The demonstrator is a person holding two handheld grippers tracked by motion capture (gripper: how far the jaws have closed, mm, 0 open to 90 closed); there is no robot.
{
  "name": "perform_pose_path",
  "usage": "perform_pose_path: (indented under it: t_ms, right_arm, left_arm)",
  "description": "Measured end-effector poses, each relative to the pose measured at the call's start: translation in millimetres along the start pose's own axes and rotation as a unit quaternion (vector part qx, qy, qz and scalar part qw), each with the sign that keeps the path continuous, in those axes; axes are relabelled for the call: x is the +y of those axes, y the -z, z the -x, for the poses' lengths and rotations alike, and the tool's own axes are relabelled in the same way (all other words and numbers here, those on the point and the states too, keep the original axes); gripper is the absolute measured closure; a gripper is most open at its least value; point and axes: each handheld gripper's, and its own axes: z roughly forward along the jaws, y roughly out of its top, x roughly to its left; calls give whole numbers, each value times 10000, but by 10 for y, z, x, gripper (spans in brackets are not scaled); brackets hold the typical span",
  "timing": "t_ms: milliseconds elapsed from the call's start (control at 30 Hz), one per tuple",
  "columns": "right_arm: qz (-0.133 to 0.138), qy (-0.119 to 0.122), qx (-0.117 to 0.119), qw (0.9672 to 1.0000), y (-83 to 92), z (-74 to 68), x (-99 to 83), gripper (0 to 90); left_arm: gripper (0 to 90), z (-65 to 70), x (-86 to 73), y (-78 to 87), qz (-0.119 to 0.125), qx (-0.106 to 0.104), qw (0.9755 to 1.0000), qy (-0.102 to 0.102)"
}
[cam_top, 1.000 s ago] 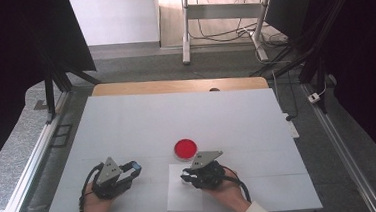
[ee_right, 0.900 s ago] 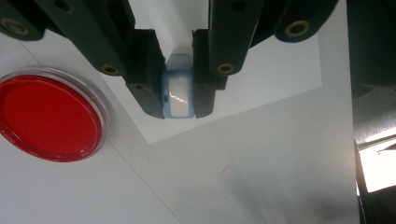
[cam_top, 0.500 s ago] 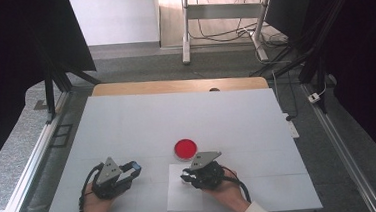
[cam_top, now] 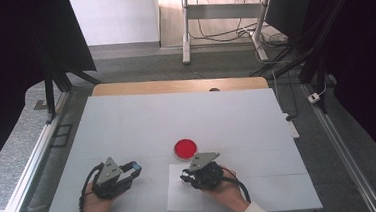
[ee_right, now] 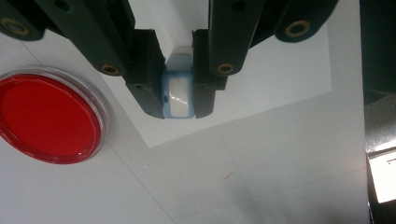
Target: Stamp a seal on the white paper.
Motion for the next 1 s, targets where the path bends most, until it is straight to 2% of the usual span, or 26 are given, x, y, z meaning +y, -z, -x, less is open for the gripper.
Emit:
perform_pose_path:
  t_ms: [200,367,467,1000]
  right_arm:
    - [-19,-50,8,10000,-3,-3,1,752]
    - [-147,14,4,9999,-37,1,4,753]
    - [-116,-30,48,9999,-41,14,-1,754]
    - [-126,22,-18,9999,-47,-6,-4,755]
  left_arm:
    - [652,0,-1,2,-4,3,10000,-4]
    - [652,0,-2,-6,-26,-17,10000,-6]
    - [651,1,-2,-7,-29,-16,10000,-9]
    - [651,7,-4,-13,-48,-6,10000,-17]
